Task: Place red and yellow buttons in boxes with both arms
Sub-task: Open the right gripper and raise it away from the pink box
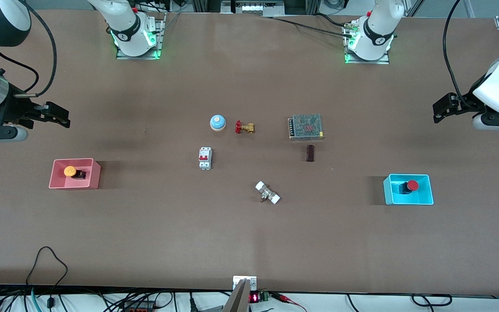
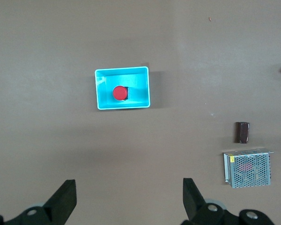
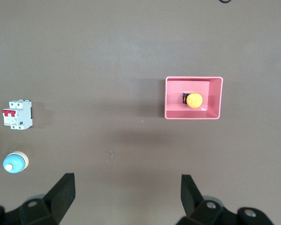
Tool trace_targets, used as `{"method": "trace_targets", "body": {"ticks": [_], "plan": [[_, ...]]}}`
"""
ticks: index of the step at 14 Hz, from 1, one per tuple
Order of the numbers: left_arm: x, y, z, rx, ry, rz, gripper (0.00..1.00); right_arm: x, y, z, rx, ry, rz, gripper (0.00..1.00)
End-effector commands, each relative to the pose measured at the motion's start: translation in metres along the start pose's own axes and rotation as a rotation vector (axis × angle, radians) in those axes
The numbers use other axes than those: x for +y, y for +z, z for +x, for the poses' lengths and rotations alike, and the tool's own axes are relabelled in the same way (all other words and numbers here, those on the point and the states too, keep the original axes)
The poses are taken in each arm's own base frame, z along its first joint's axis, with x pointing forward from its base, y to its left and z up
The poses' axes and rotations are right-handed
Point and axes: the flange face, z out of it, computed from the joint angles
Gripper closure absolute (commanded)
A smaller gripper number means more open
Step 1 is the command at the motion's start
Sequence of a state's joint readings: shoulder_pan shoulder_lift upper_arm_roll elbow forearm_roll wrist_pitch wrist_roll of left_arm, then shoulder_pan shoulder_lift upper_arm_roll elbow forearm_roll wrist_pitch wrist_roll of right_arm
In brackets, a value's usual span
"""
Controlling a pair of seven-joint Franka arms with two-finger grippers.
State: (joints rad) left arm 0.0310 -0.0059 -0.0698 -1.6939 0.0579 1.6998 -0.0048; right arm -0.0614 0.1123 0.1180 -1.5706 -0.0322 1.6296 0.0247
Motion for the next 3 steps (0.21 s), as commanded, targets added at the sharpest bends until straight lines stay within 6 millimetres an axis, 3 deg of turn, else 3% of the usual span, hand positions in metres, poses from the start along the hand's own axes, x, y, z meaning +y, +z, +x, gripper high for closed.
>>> {"method": "trace_targets", "body": {"ticks": [1, 3], "plan": [[0.0006, -0.0056, -0.003, -0.001, 0.011, -0.011, 0.0, 0.0004, -0.0049, 0.0012, -0.013, 0.019, 0.012, 0.0], [0.0006, -0.0056, -0.0031, -0.001, 0.01, -0.011, 0.0, 0.0002, -0.0036, -0.0005, -0.028, 0.018, 0.013, 0.0]]}}
